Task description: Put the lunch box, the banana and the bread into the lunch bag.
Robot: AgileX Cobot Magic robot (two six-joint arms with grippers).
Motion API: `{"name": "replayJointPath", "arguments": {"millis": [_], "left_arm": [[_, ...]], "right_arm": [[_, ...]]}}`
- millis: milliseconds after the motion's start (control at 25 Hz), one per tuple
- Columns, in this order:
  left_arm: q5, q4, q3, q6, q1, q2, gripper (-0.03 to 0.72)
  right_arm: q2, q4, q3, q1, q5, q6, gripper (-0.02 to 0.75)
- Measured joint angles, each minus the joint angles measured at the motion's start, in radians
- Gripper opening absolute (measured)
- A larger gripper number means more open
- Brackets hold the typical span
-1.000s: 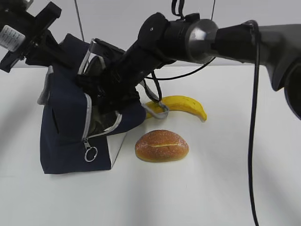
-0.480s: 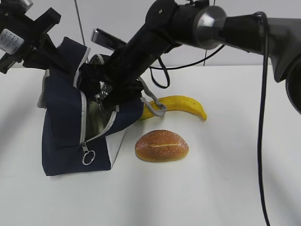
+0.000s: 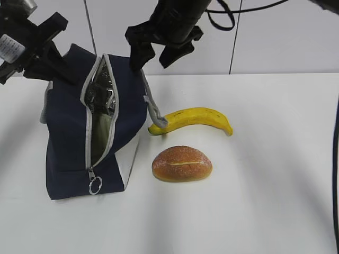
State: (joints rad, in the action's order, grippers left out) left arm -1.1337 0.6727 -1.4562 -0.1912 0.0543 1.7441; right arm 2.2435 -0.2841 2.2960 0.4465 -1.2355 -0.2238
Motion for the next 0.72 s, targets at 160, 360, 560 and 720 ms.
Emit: {"name": "replayJointPath", "arguments": {"millis": [160, 360, 560, 720], "left_arm": [[-0.005, -0.003, 0.0, 0.0, 0.0, 0.0, -0.003], [-0.023, -0.018, 0.0, 0.0, 0.0, 0.0, -0.003], [-0.026, -0.027, 0.0, 0.0, 0.0, 0.0, -0.003], [-0.026, -0.028, 0.0, -0.002, 0.0, 0.0, -0.003]], "right_arm": [[-0.088, 0.132, -0.068, 0.0, -0.004, 0.013, 0.585], [-0.14, 0.218, -0.215, -0.011, -0.006, -0.064, 0.585], [-0.131, 0.315, -0.29, -0.05, -0.008, -0.212, 0.585], [-0.09, 0.326, -0.292, -0.1, -0.006, -0.324, 0.585]]}}
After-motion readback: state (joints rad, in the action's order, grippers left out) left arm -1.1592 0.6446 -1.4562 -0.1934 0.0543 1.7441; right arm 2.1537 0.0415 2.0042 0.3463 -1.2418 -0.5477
